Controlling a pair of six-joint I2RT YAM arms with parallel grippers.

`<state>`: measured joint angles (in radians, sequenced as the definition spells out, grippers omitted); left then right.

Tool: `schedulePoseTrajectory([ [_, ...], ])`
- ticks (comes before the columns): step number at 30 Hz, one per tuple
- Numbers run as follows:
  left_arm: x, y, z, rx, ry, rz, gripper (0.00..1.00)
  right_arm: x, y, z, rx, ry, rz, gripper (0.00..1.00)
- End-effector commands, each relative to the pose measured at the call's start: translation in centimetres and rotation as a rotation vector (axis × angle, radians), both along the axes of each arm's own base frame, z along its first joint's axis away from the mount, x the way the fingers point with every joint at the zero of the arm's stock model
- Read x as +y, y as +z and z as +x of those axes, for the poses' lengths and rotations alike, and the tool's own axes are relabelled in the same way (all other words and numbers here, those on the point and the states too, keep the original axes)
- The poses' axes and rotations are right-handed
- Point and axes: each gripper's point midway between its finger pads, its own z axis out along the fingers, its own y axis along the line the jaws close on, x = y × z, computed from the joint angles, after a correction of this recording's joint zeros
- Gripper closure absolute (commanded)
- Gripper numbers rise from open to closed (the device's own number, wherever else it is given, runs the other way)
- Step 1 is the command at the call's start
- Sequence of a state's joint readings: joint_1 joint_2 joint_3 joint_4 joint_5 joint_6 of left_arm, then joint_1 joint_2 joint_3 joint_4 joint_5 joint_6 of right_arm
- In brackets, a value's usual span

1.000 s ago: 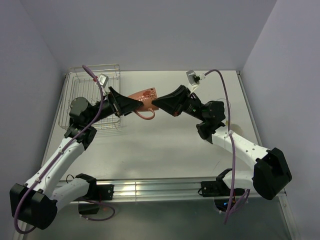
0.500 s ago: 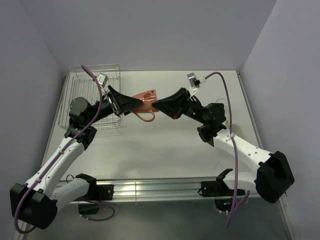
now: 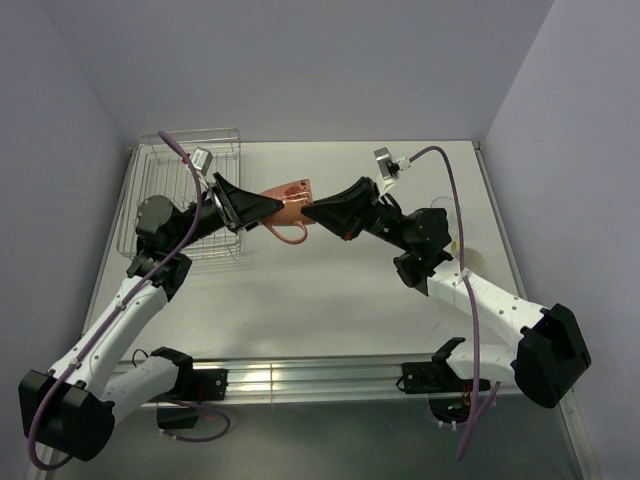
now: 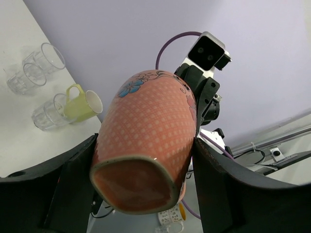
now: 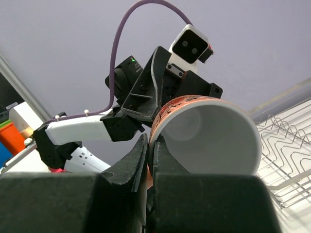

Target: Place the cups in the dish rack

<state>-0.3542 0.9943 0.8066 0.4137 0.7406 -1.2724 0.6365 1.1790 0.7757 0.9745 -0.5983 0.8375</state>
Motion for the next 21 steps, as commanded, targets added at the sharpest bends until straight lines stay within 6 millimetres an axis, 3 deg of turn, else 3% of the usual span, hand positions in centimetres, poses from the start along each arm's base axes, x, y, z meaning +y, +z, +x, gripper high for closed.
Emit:
schedulePoseTrajectory([
  [1, -0.2, 2.4, -2.3, -0.097, -0.066, -0.023, 0.84, -0.4, 2.6, -0.4, -0.106, -0.064, 0.046, 1.00],
  [3, -0.2, 2.6, -2.4, -0.101, -0.066, -0.022, 1.00, -0.2, 2.5, -0.3, -0.099, -0.065, 0.043, 1.00],
  [5, -0.1, 3.0, -2.4, -0.117, -0.055, -0.018, 1.00, -0.1, 2.2, 0.0, -0.082, -0.071, 0.038, 0.95],
  [9, 0.0, 3.7, -1.9, -0.134, -0.022, 0.014, 1.00, -0.3, 1.3, 1.3, -0.033, -0.133, 0.019, 0.68],
  [10, 0.1, 4.5, -1.8, -0.165, -0.008, 0.018, 1.00, -0.3, 0.8, 1.7, -0.008, -0.153, 0.000, 0.57],
  [13, 0.1, 5.6, -1.5, -0.193, 0.005, 0.035, 1.00, -1.0, 0.7, 2.6, 0.028, -0.223, -0.014, 0.42],
  [21, 1.0, 6.6, 0.9, -0.197, 0.072, 0.080, 1.00, -3.3, 1.2, 4.4, 0.097, -0.392, -0.029, 0.32],
])
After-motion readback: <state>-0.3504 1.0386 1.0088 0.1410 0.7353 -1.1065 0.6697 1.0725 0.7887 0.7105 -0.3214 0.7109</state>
